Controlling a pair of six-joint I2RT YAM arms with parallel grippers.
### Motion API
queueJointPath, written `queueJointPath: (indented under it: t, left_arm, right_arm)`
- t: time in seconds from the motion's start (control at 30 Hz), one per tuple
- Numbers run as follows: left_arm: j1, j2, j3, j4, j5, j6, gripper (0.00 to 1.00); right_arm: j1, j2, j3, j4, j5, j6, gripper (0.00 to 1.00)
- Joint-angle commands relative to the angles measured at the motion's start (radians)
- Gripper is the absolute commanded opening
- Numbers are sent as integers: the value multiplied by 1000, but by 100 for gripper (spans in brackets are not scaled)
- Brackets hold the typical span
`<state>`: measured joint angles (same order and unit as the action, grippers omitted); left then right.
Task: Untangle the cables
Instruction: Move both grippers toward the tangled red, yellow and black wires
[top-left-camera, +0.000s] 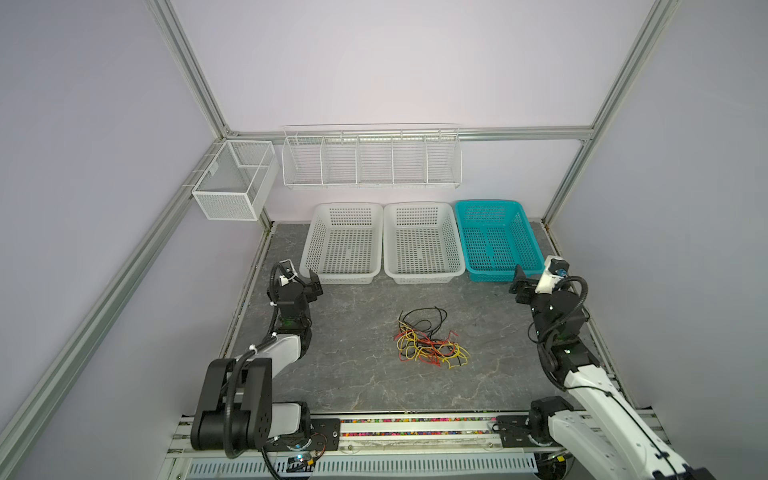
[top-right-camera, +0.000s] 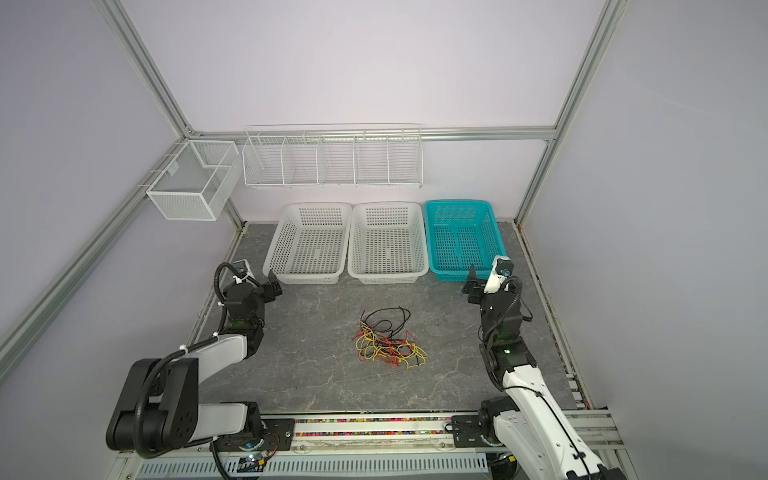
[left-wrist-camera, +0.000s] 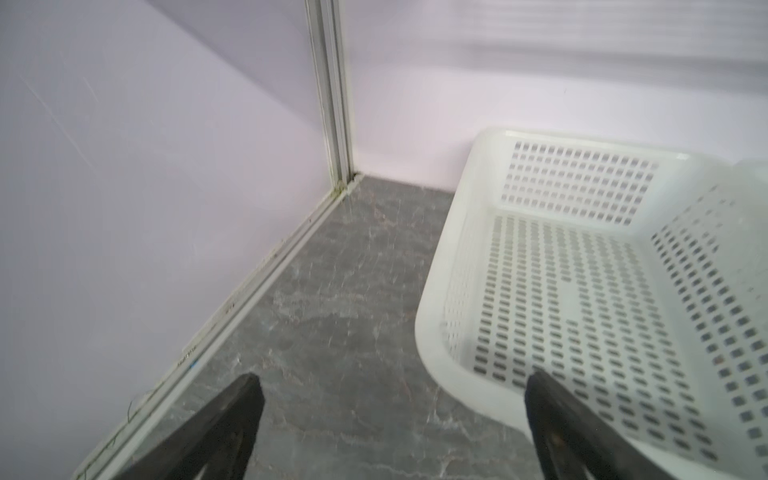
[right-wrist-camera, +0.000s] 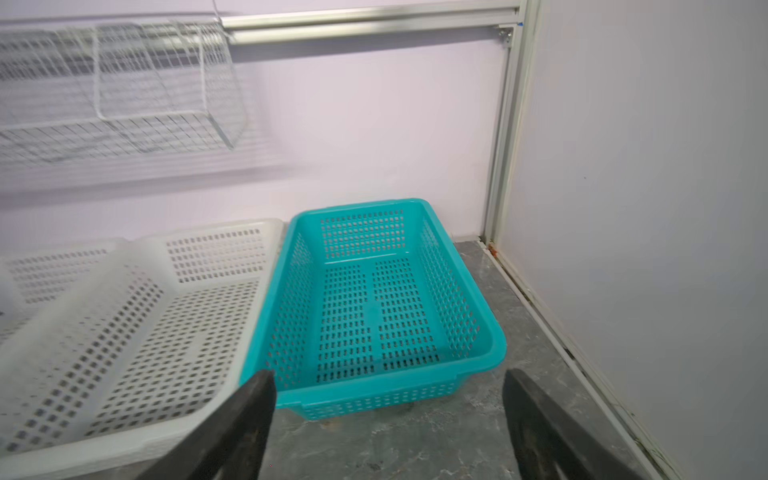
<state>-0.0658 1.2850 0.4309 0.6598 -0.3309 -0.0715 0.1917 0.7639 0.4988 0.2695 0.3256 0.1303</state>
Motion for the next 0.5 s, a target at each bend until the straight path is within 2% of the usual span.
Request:
queueJointPath:
  t: [0.0, 0.07, 0.17, 0.2, 0.27, 0.3, 0.4, 0.47]
  left_arm:
    - [-2, -111, 22, -136, -42, -103, 99]
    - [-2, -178, 38, -228, -36, -159, 99]
    - [-2, -292, 104, -456, -62, -392, 99]
    - [-2, -334, 134, -560, -66, -491, 100]
    - [-2, -423, 179, -712, -45, -664, 100]
    - [-2, -477, 186, -750, 2, -678, 99]
    - [-3, -577, 203, -848, 90, -772, 100]
    - [-3, -583, 207, -874, 207, -763, 100]
  right_arm:
    - [6, -37, 67, -195, -187, 154, 88]
    - [5, -43, 133, -323, -202, 311, 88]
    - [5, -44, 211, -464, -259, 420, 88]
    - [5, -47, 225, -488, -326, 424, 88]
    - [6, -37, 256, -497, -552, 306, 88]
    - [5, -23, 288, -550, -599, 282, 88]
    - [78, 27, 338, -686, -666, 226, 89]
    - [150, 51, 337, -746, -633, 193, 91]
